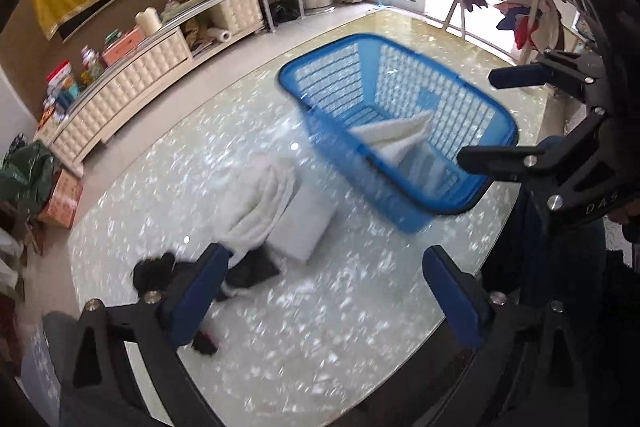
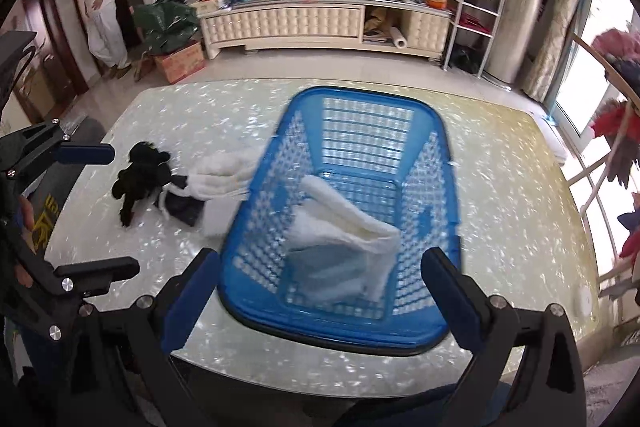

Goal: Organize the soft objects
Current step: 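Move both grippers back toward the black plush toy and white cloths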

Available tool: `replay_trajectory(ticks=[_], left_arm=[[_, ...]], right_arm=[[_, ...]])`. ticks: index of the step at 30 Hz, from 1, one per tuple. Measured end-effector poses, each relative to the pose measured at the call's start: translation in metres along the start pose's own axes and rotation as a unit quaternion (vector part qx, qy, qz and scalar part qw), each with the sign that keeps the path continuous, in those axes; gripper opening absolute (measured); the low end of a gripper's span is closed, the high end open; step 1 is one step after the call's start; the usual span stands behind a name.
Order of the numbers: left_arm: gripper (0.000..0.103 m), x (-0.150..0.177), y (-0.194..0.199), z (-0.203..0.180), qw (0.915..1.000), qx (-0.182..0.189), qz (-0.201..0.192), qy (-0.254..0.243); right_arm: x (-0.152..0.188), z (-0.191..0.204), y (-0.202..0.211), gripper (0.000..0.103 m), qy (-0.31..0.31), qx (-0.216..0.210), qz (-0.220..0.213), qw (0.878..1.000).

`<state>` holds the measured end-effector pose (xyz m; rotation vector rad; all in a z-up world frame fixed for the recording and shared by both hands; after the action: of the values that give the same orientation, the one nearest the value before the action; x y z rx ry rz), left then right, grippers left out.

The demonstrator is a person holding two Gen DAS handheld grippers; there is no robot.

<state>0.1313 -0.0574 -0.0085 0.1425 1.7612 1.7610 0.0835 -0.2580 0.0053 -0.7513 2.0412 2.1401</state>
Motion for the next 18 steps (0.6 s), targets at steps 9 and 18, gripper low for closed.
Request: replay_trajectory(ticks=[9, 18], left_arm=[[0.097, 0.047, 0.003, 0.056, 0.9984, 0.007, 0.003, 0.057], [0.097, 0.073, -0.003, 0.099, 0.9958, 0.025, 0.002, 0.089]], right_arm=[[-0.014, 0.049, -0.018, 0.1, 0.057, 0.005, 0.016, 0.998], [-0.032, 0.084, -0.042, 0.101, 0.102, 0.014, 0.037, 0.994]])
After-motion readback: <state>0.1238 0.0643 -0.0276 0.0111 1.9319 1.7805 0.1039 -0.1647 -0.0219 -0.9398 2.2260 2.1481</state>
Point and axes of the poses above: each gripper's, at about its wrist camera, not at the fingertips, and y roughly against the way its jaws point, z to its left, x to its underside, the point moved 2 cm from there along -y, roughly the way its jaws point, and after that the axes turned 11 degrees about z, right-handed, at the moved point
